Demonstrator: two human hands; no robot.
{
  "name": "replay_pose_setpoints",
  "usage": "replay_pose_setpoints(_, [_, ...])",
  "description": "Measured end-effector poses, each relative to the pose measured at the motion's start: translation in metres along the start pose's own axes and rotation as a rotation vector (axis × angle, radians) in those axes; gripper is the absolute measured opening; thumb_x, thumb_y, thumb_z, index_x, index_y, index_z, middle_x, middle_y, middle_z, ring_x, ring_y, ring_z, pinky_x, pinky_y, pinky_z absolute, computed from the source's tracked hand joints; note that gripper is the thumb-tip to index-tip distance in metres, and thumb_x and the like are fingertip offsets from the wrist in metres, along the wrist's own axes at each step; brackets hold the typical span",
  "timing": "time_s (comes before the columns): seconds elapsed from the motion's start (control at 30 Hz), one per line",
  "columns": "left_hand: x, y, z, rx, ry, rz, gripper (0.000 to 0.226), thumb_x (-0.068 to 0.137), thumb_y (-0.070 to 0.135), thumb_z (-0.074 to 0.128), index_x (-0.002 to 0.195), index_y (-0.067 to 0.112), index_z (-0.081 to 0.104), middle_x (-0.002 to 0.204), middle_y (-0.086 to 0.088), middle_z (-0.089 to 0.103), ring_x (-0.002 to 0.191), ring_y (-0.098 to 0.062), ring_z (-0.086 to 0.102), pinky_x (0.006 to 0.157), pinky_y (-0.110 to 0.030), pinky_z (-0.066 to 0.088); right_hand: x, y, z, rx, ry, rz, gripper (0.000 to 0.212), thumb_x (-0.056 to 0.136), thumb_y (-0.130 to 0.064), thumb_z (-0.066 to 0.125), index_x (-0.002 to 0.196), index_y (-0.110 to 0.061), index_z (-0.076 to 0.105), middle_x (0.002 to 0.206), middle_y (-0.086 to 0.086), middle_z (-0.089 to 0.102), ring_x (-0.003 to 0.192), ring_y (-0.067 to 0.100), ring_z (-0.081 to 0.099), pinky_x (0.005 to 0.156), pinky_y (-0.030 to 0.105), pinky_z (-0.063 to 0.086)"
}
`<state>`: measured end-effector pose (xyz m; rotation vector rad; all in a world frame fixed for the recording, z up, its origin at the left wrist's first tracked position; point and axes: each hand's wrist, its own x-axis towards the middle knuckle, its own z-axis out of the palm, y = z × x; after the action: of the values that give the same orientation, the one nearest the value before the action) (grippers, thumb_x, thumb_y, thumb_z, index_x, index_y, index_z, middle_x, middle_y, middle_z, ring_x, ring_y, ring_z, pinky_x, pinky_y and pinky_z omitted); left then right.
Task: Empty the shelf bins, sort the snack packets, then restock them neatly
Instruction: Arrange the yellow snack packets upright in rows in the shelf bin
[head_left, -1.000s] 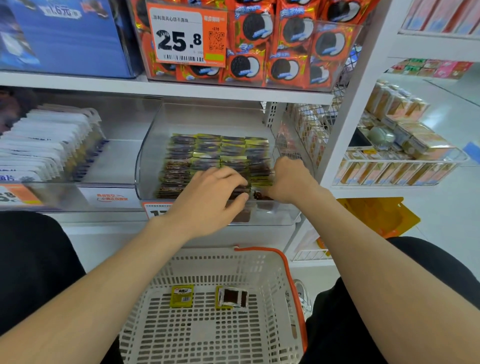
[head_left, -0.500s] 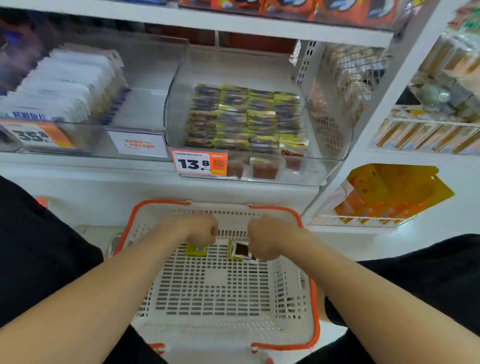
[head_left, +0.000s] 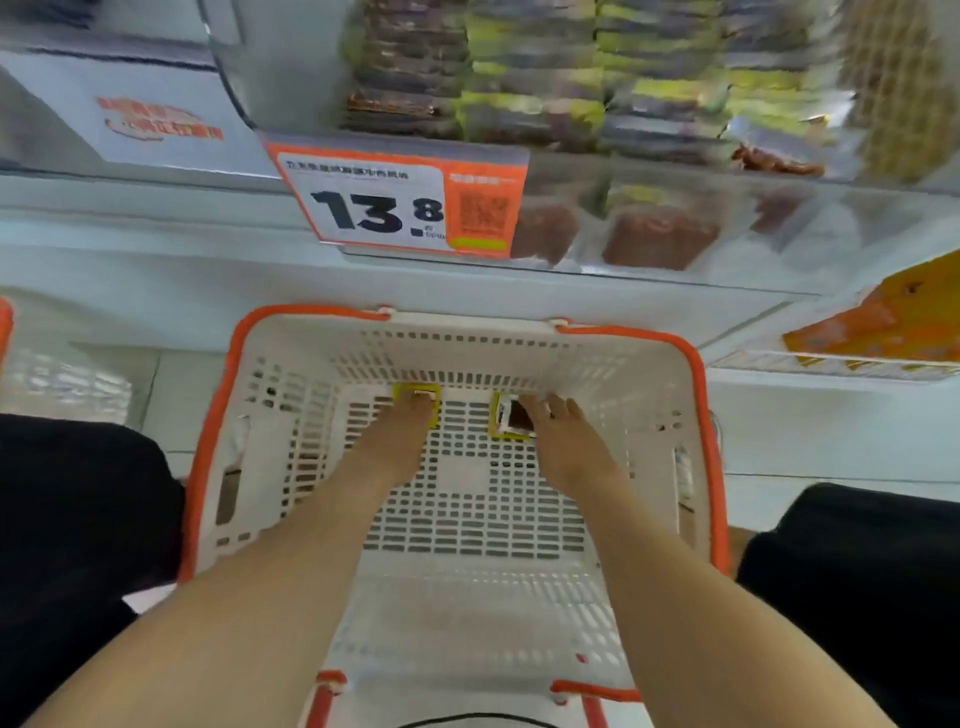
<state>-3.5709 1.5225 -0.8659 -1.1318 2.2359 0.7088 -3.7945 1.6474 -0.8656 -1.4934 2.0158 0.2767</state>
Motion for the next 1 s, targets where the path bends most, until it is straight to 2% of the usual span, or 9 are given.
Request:
replay_pose_setpoints(0.07, [0.002,0.001,0.009,0.077,0.093,0.011,0.068,0.096,-0.009,0.048,0.158,0.011,0.031,0.162,-0.015,0.028,0.133,-0.035,0.049,0.106,-0.043,0.044,0.002,0.003,0.021,-0.018,0.006,0.01,0.077,0.098,-0.006,0.061,0.162,-0.023,0.022,0.164,0.013,0.022,0.147,0.043,0.029,0.107,0.052,0.047])
replay_pose_setpoints(0.17, [0.011,0.0,0.021,0.1,0.204,-0.031,0.056,0.095,-0.005,0.059,0.147,0.011,0.046,0.155,-0.014,0.039,0.133,-0.033,0.047,0.108,-0.039,0.043,0.001,0.003,0.041,-0.018,0.126,0.093,0.071,0.093,-0.018,0.073,0.153,-0.026,0.035,0.152,0.007,0.039,0.134,0.038,0.044,0.094,0.047,0.053])
replay_pose_setpoints(0.3, [0.022,-0.001,0.038,-0.007,0.362,-0.101,0.04,0.094,0.012,0.073,0.133,0.013,0.062,0.153,-0.017,0.039,0.133,-0.041,0.045,0.108,-0.049,0.047,0.002,0.005,0.055,0.013,0.248,0.129,0.063,0.079,-0.017,0.084,0.134,-0.025,0.053,0.136,0.001,0.056,0.121,0.034,0.05,0.095,0.046,0.046])
replay_pose_setpoints(0.47, [0.018,0.005,0.044,-0.109,0.247,-0.035,0.062,0.083,0.022,0.087,0.133,0.016,0.051,0.138,-0.008,0.048,0.124,-0.032,0.049,0.102,-0.041,0.045,-0.008,0.001,0.06,0.127,0.252,0.147,0.058,0.082,-0.012,0.081,0.133,-0.02,0.054,0.129,0.002,0.06,0.12,0.026,0.051,0.08,0.038,0.054])
replay_pose_setpoints(0.57, [0.015,0.012,0.051,-0.158,0.148,-0.073,0.086,0.074,0.021,0.093,0.14,0.02,0.037,0.134,-0.009,0.05,0.116,-0.032,0.056,0.093,-0.044,0.052,-0.018,-0.004,0.063,0.138,0.23,0.226,0.06,0.083,-0.015,0.078,0.136,-0.016,0.05,0.125,0.007,0.061,0.116,0.028,0.057,0.083,0.039,0.056])
replay_pose_setpoints(0.67, [0.014,0.017,0.054,-0.043,0.106,-0.122,0.079,0.082,0.027,0.088,0.143,0.014,0.039,0.141,-0.013,0.047,0.124,-0.033,0.052,0.099,-0.044,0.05,-0.028,-0.006,0.068,0.137,0.197,0.32,0.061,0.082,-0.023,0.074,0.134,-0.011,0.045,0.123,0.013,0.06,0.112,0.03,0.057,0.092,0.038,0.053])
replay_pose_setpoints(0.77, [0.015,0.021,0.056,-0.217,0.015,-0.032,0.062,0.09,0.017,0.079,0.142,0.011,0.046,0.147,-0.011,0.043,0.121,-0.032,0.057,0.098,-0.043,0.051,-0.031,-0.006,0.074,0.13,0.217,0.309,0.047,0.089,-0.029,0.062,0.128,-0.008,0.048,0.117,0.015,0.06,0.104,0.032,0.058,0.091,0.041,0.052])
replay_pose_setpoints(0.9, [0.009,0.029,0.053,-0.52,-0.054,-0.003,0.065,0.093,0.017,0.078,0.148,0.012,0.043,0.142,-0.007,0.058,0.127,-0.028,0.059,0.101,-0.038,0.048,-0.037,-0.01,0.065,0.594,0.246,0.433,0.037,0.101,-0.009,0.046,0.137,-0.015,0.048,0.112,0.003,0.064,0.09,0.019,0.064,0.068,0.032,0.052])
replay_pose_setpoints(1.0, [0.0,0.037,0.051,-0.625,-0.026,-0.015,0.059,0.09,0.019,0.081,0.141,0.017,0.052,0.133,-0.001,0.064,0.122,-0.023,0.062,0.097,-0.033,0.048,-0.041,-0.019,0.061,0.999,0.218,0.521,0.023,0.1,-0.01,0.053,0.121,-0.019,0.06,0.09,-0.005,0.074,0.076,0.012,0.072,0.06,0.028,0.057])
